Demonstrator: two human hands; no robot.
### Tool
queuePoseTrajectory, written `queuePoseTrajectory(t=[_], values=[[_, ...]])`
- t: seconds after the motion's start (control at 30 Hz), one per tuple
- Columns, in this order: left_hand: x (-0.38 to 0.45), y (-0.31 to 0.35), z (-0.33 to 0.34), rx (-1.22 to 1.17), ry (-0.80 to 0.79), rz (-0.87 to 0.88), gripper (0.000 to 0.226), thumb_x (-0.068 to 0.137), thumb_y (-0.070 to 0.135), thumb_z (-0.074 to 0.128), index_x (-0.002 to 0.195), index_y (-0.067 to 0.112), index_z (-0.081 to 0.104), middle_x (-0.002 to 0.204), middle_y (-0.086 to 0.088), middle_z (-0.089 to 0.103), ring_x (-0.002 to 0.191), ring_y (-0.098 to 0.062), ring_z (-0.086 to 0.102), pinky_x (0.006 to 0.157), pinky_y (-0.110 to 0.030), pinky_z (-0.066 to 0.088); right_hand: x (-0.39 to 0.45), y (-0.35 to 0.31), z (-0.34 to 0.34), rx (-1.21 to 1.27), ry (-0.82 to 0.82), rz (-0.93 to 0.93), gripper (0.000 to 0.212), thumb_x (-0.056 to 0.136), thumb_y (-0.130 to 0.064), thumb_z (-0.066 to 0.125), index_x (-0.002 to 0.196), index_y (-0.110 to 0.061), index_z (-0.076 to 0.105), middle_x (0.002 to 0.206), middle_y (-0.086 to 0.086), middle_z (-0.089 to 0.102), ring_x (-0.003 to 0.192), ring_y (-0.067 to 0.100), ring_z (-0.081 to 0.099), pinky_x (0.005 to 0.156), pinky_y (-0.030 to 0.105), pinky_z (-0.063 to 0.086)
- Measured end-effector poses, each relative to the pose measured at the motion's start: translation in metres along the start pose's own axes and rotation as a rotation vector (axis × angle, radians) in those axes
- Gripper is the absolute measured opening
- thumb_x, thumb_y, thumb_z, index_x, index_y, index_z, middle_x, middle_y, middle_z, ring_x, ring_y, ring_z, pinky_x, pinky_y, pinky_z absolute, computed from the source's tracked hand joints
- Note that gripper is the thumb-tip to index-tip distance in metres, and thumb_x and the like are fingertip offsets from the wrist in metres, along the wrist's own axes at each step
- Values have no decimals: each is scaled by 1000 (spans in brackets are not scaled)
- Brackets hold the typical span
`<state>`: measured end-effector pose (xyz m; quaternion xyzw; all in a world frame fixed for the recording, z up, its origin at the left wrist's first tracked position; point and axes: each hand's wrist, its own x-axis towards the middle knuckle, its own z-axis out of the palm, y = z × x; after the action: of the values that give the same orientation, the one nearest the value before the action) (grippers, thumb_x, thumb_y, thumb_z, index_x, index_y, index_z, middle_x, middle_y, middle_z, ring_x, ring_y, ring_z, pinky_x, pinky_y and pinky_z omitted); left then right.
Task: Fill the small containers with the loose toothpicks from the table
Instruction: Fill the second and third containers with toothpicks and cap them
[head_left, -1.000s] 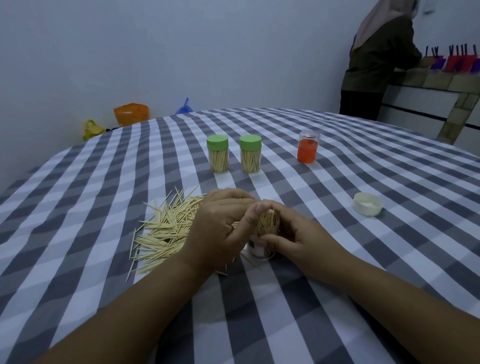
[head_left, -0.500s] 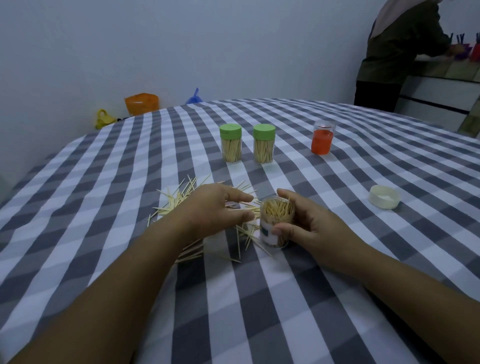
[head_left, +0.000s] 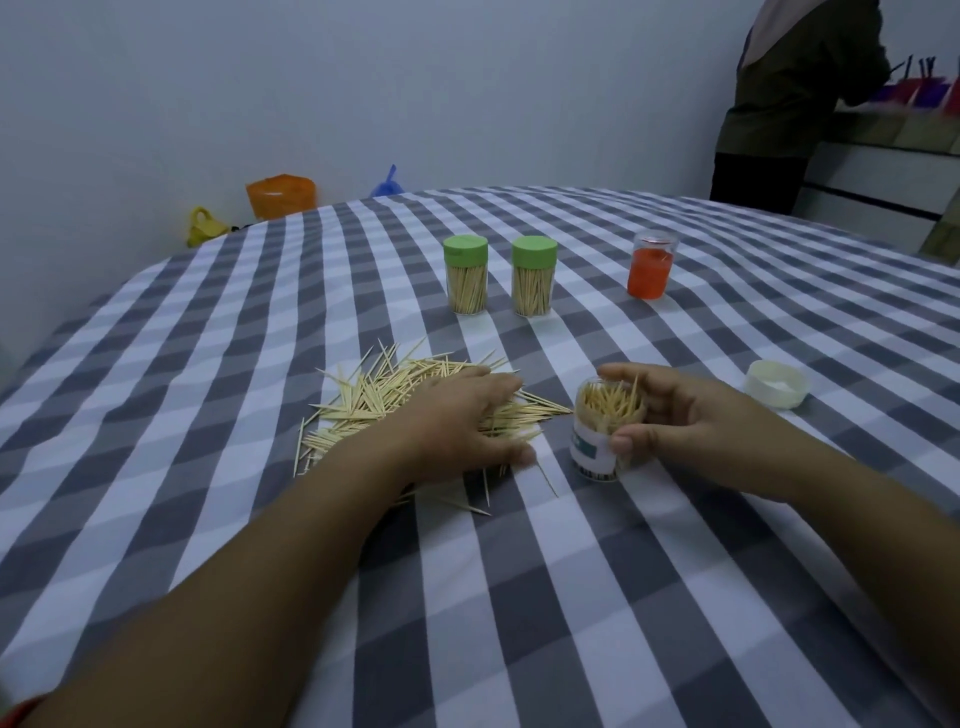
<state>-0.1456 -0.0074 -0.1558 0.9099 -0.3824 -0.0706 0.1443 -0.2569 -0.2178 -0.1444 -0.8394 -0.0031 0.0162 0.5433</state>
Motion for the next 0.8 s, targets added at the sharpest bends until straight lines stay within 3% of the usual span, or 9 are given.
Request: queuePoseTrajectory(t=[0.2, 0.3, 0.47, 0.67, 0.8], values=[[15, -3, 9, 114, 4, 63, 65, 94, 49, 46, 150, 26, 23, 157, 5, 22, 146, -10, 11, 118, -34, 12, 1, 2, 2, 3, 3, -10, 68, 62, -22, 69, 124, -35, 45, 103, -13, 69, 97, 1, 66, 73, 15, 53], [19, -2, 13, 127, -15, 78, 58, 97, 46, 42, 149, 26, 25, 156, 7, 25, 146, -10, 11, 117, -35, 9, 1, 3, 6, 5, 15, -23, 66, 71, -12, 70, 128, -31, 44, 104, -12, 69, 95, 0, 66, 72, 14, 52], [15, 2, 6, 17, 6, 60, 54, 94, 37, 53, 144, 22, 40, 142, 4, 43, 130, -14, 39, 104, -24, 28, 2, 1, 10, -17, 18, -25, 65, 79, -7, 68, 131, -33, 42, 103, -17, 66, 93, -6, 65, 70, 10, 50], [6, 1, -4, -24, -32, -24, 64, 89, 29, 64, 145, 31, 35, 146, 3, 43, 130, -16, 42, 109, -31, 33, -1, -2, 12, -35, 15, -24, 66, 81, -7, 68, 137, -28, 39, 107, -21, 61, 93, -13, 62, 71, 7, 48], [3, 1, -6, -18, -32, -91, 74, 87, 36, 65, 149, 30, 24, 145, -1, 45, 130, -20, 43, 107, -32, 34, -1, -4, 14, -44, 10, -18, 69, 81, -8, 67, 140, -27, 37, 106, -24, 58, 91, -16, 60, 70, 6, 47]])
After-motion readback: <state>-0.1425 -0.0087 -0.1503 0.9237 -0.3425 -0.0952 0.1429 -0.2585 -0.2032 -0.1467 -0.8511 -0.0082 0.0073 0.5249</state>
